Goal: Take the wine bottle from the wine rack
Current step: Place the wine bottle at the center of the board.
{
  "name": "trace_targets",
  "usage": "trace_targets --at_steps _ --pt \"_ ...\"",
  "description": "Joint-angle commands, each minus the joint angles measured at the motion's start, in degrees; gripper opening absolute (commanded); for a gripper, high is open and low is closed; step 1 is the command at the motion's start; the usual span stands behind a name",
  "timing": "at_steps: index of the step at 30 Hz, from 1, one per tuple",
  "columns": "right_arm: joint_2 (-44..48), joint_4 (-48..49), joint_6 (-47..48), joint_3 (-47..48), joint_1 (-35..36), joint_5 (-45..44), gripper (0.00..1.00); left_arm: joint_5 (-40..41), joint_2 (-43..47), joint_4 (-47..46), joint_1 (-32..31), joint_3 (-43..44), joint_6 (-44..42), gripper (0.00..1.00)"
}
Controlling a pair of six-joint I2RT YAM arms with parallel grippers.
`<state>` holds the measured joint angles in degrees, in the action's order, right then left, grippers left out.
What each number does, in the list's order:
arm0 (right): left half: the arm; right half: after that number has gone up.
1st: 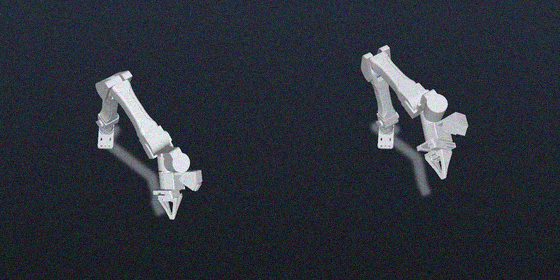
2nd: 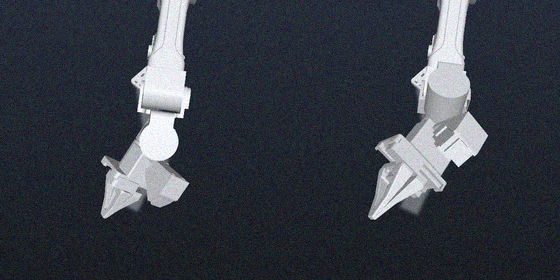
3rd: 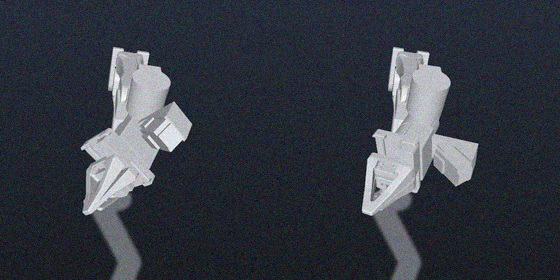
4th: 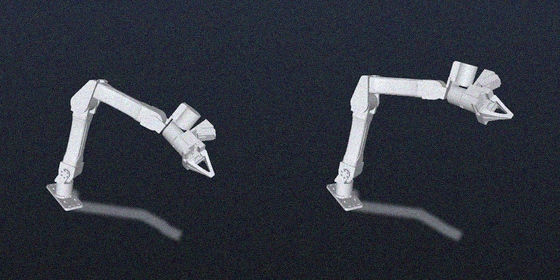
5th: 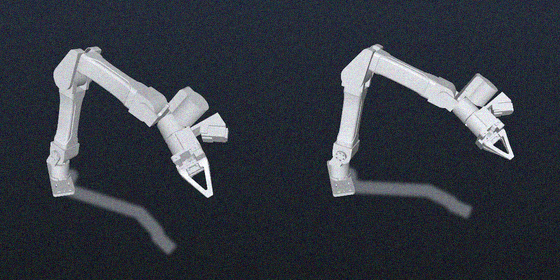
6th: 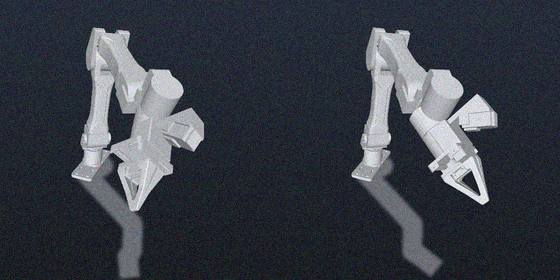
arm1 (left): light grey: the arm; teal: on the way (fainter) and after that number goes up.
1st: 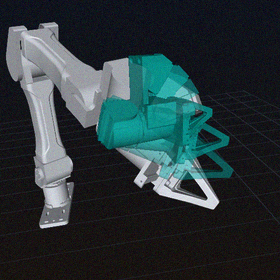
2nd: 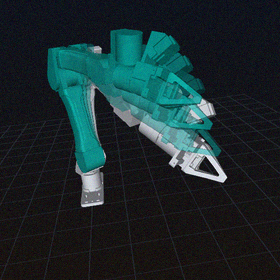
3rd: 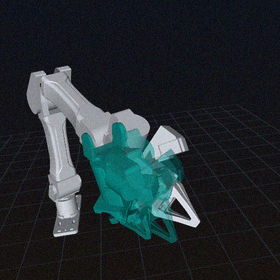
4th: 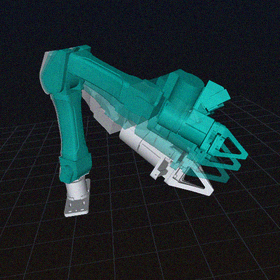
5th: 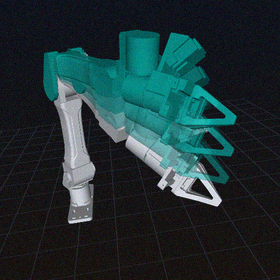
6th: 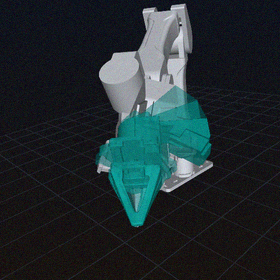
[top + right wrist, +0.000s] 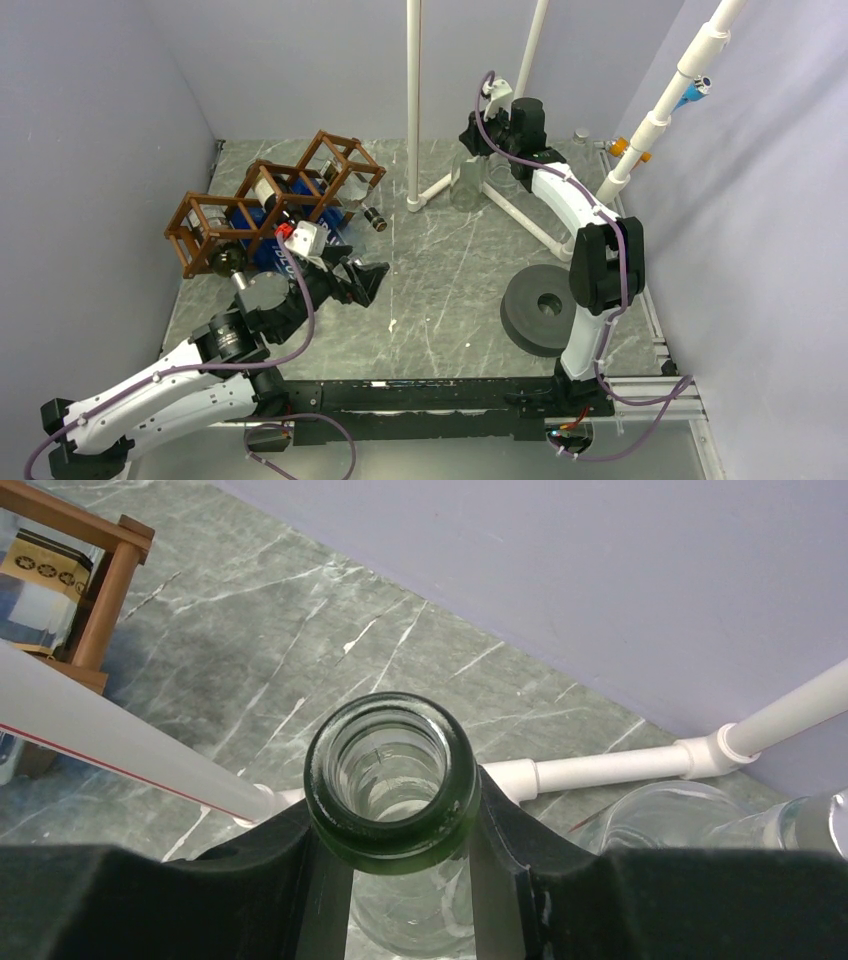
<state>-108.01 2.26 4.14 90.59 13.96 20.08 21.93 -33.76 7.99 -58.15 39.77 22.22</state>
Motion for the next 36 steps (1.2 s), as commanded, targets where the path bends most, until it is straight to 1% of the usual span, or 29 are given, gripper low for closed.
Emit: trace_targets --at_steps 1,12,13,14,17,23,29,36 --pt "5.0 8.5 0.4 0.7 0.0 1.9 0.0 0.4 1.0 -0.3 -0.1 1.2 1.3 1.0" --pt "9.5 5.5 0.3 -0.4 -0.6 3.2 0.0 -0.4 2.4 1.2 0.0 2.2 3.3 1.0" --pt "9.8 5.2 0.2 -0.4 -0.6 3.5 0.8 -0.4 2.3 1.6 -0.1 2.4 3.5 1.0" --pt "10.2 4.9 0.1 -0.4 -0.7 3.8 0.9 -0.5 2.2 1.9 -0.1 2.6 3.6 1.0" --pt "11.1 4.1 -0.1 -0.4 -0.8 4.9 0.95 -1.0 2.2 2.2 -0.1 2.9 3.9 0.99" --pt "12.4 1.8 0.2 0.9 -1.2 6.3 0.99 -1.4 2.1 3.4 0.0 3.9 4.5 1.0" --pt "15.6 -5.2 2.8 2.2 -2.8 12.8 0.99 -0.4 1.7 6.8 -0.1 6.3 4.5 0.99" --pt "22.3 -11.3 6.2 -2.4 -3.7 17.5 1.0 2.0 -0.4 12.2 0.0 10.6 3.0 1.0"
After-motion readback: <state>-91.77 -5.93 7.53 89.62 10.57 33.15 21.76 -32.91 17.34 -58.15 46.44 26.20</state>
